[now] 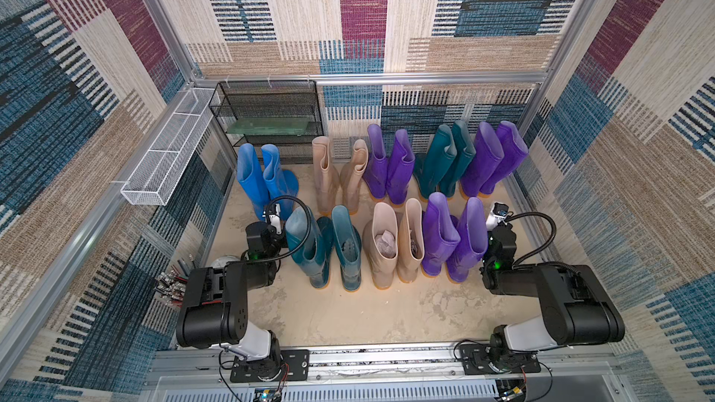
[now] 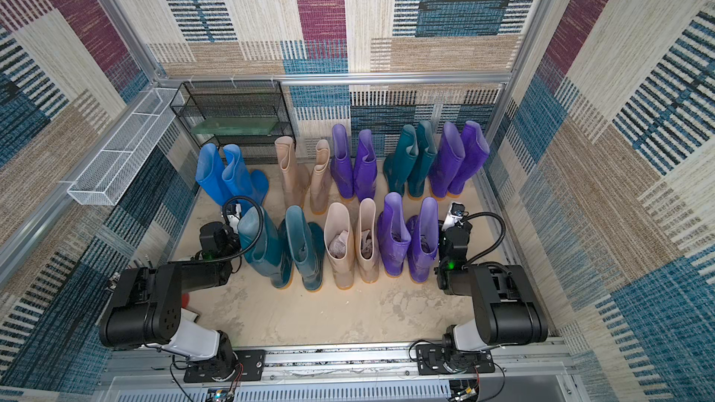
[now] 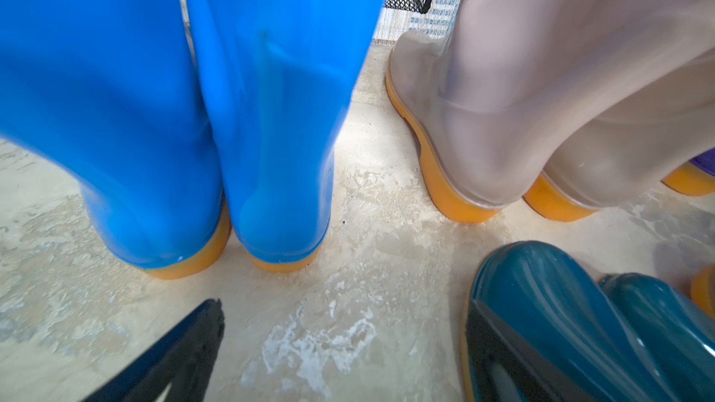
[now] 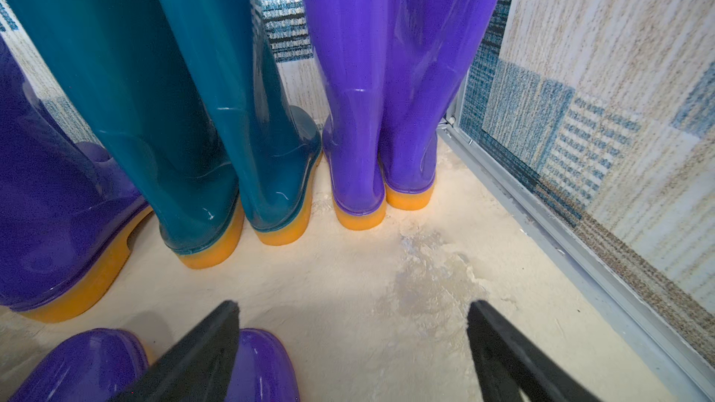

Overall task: Match and arrange rain boots in pairs
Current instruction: Reset both arms

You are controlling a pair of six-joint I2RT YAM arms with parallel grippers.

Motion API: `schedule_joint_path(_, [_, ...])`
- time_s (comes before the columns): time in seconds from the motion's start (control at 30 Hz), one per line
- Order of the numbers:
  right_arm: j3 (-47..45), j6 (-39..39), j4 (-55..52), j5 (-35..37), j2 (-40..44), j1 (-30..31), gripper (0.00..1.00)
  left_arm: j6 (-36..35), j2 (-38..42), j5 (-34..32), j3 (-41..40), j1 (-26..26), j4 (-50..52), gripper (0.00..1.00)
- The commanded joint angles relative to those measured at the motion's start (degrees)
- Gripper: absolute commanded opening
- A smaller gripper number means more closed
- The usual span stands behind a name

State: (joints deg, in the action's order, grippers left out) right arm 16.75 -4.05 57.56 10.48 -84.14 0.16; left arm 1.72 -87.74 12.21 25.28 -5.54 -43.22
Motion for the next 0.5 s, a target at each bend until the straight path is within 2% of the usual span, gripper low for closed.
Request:
schedule_joint_path(0.0, [0.1,0.6,1.1,0.5,0.0,0.1,0.95,-1.8,-0.1,-0.3,0.4,0.0,-0.1,1.00])
schedule_joint_path(0.47, [0.2,0.6,1.1,0.5,-0.1,0.1,0.95,-2.0,-0.3,-2.1,0.9,0.7,0.8,1.00])
